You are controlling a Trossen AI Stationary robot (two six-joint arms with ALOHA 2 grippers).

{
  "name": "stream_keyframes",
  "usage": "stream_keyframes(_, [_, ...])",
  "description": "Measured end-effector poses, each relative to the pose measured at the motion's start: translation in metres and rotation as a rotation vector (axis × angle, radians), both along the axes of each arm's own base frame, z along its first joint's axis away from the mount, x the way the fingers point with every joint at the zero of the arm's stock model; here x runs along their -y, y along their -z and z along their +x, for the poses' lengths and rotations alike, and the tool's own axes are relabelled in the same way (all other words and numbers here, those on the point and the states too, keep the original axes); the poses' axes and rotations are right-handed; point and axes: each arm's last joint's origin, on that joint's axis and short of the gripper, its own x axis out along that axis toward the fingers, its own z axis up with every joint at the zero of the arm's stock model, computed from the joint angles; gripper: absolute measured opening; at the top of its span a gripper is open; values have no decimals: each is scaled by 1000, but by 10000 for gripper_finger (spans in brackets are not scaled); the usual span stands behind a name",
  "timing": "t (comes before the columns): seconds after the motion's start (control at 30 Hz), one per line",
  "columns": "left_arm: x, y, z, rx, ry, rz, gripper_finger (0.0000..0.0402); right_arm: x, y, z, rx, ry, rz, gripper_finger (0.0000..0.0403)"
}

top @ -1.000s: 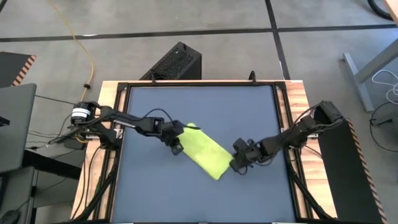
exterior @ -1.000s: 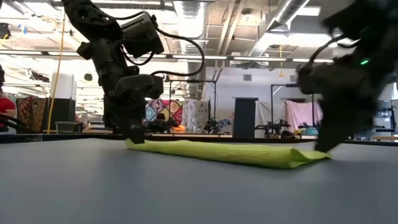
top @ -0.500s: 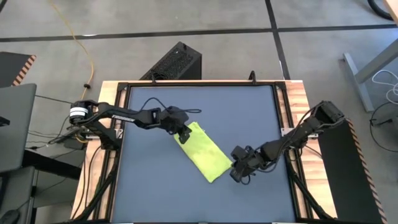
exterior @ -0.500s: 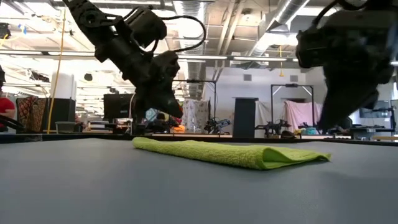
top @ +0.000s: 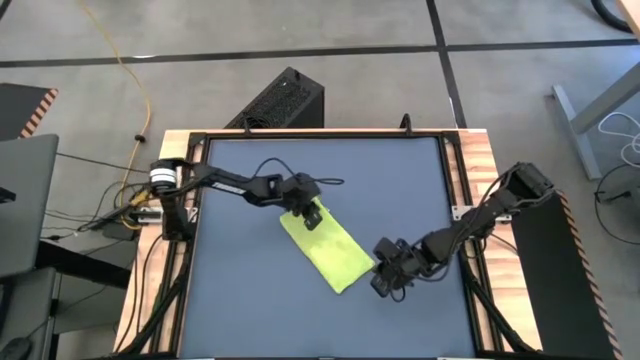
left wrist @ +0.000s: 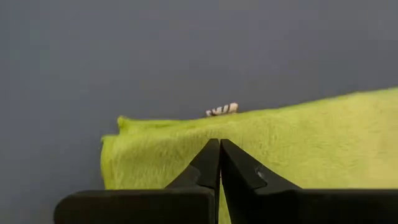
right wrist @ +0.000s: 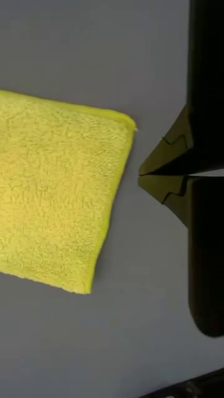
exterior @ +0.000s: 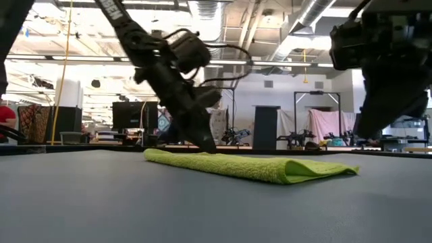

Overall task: Roll towel
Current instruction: Roll the green towel

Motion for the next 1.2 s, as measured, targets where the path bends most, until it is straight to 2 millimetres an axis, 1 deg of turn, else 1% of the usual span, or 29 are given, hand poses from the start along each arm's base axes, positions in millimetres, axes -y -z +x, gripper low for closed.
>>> stream_keyframes(0.1, [-5, 3, 19, -59, 54, 35, 0, -5, 0, -3, -2, -3, 11, 20])
stream_keyframes(0.23, [-12, 4, 51, -114, 140, 89, 0, -9, -2, -9, -8, -18, 13, 20])
stream_keyframes(0.3, [-15, 2, 68, -127, 164, 100, 0, -8, -7, -12, -2, -17, 12, 20])
stream_keyframes(0.4, [-20, -5, 94, -99, 222, 105, 0, -3, -18, -22, 9, 2, -25, 20])
stream_keyframes(0.5, [-21, -23, 118, -45, 254, 108, 0, 3, -29, -34, 29, 20, -82, 20])
stream_keyframes(0.6, [-19, -50, 132, 24, 298, 106, 0, 10, -38, -42, 46, 17, -151, 21])
stream_keyframes(0.73, [-11, -82, 131, 23, 329, 145, 0, 15, -47, -45, 77, -50, -203, 21])
stream_keyframes(0.83, [0, -113, 119, 29, 320, 201, 0, 19, -49, -43, 91, -79, -231, 21])
stream_keyframes(0.9, [12, -126, 107, 14, 327, 230, 0, 21, -51, -39, 107, -101, -251, 21])
stream_keyframes(0.97, [27, -125, 98, -26, 346, 238, 0, 22, -50, -35, 125, -137, -280, 21])
stream_keyframes(1.07, [52, -117, 80, -58, 391, 237, 0, 20, -48, -26, 151, -211, -329, 21])
stream_keyframes(1.1, [61, -118, 73, -40, 400, 240, 0, 19, -47, -23, 155, -237, -350, 21])
stream_keyframes(1.2, [86, -107, 48, 20, 424, 223, 0, 17, -41, -15, 148, -305, -383, 21])
